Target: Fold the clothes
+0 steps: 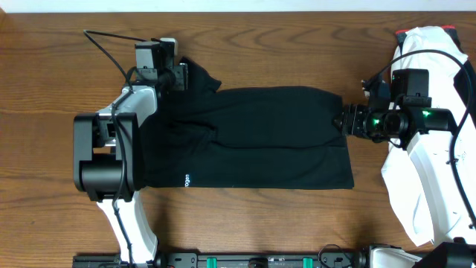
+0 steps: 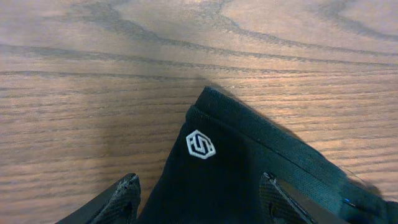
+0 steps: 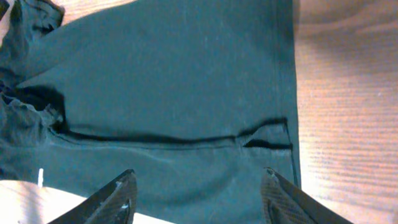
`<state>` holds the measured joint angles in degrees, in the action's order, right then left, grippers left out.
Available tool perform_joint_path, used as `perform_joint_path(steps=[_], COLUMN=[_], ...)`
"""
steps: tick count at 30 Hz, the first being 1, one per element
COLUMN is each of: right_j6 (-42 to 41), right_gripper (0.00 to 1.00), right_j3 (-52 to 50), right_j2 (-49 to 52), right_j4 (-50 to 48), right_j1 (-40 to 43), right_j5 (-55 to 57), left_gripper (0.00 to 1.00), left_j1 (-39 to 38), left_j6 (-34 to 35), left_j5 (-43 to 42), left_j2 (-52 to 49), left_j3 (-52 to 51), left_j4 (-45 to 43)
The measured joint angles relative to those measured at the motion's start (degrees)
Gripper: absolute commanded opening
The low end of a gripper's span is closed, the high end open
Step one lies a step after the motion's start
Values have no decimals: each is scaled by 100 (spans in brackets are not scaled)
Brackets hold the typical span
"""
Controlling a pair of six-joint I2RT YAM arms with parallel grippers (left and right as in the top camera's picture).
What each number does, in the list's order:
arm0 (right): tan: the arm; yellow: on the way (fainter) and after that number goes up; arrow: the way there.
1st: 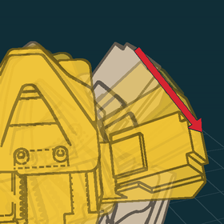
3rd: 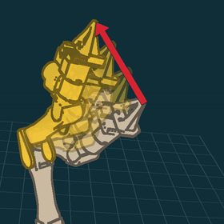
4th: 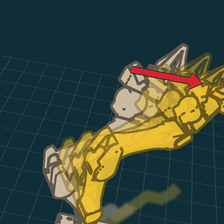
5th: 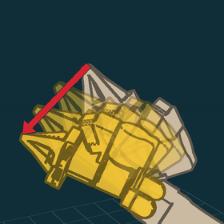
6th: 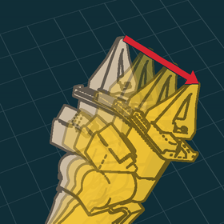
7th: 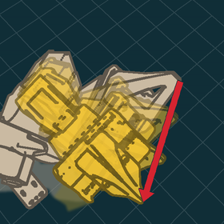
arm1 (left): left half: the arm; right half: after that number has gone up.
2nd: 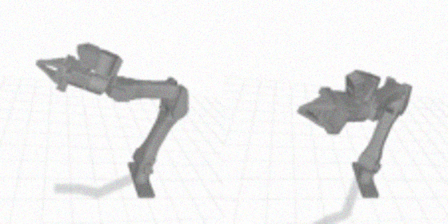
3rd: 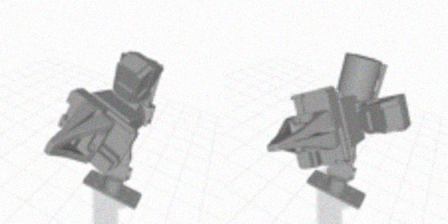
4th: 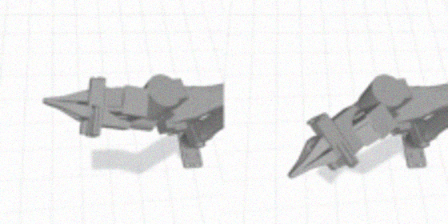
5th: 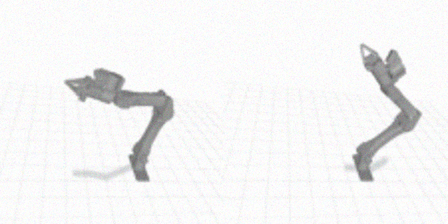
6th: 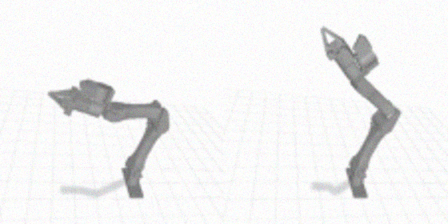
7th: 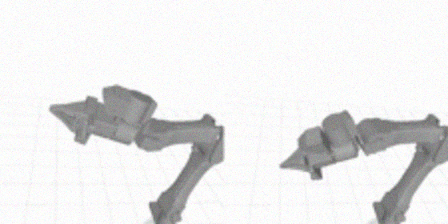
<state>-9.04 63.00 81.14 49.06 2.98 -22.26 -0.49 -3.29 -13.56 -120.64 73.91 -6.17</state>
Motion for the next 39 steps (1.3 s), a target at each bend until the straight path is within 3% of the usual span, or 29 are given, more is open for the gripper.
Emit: perform_joint_path(steps=[3, 6, 14, 22, 28, 39], right_j6=[-28, -68, -103, -105, -105, -107], right_gripper=[59, 59, 58, 59, 59, 59], right_j3=[0, 0, 0, 0, 0, 0], right_j2=[0, 0, 0, 0, 0, 0], right_j4=[105, 133, 144, 116, -7, -42], right_j1=[0, 0, 0, 0, 0, 0], right_j5=[-2, -2, -2, -2, -2, -2], left_gripper=[63, 54, 7, 5, 6, 6], left_j1=[-13, -44, -142, -162, -166, -201], left_j6=[-2, -17, -431, -514, -549, -557], left_j5=[-4, -2, -2, -22, -22, -17], left_j2=[-122, -275, -376, -236, 470, 1401], left_j3=[0, 0, 44, 48, 46, 57], left_j4=[-61, -92, -160, 177, 562, 2275])
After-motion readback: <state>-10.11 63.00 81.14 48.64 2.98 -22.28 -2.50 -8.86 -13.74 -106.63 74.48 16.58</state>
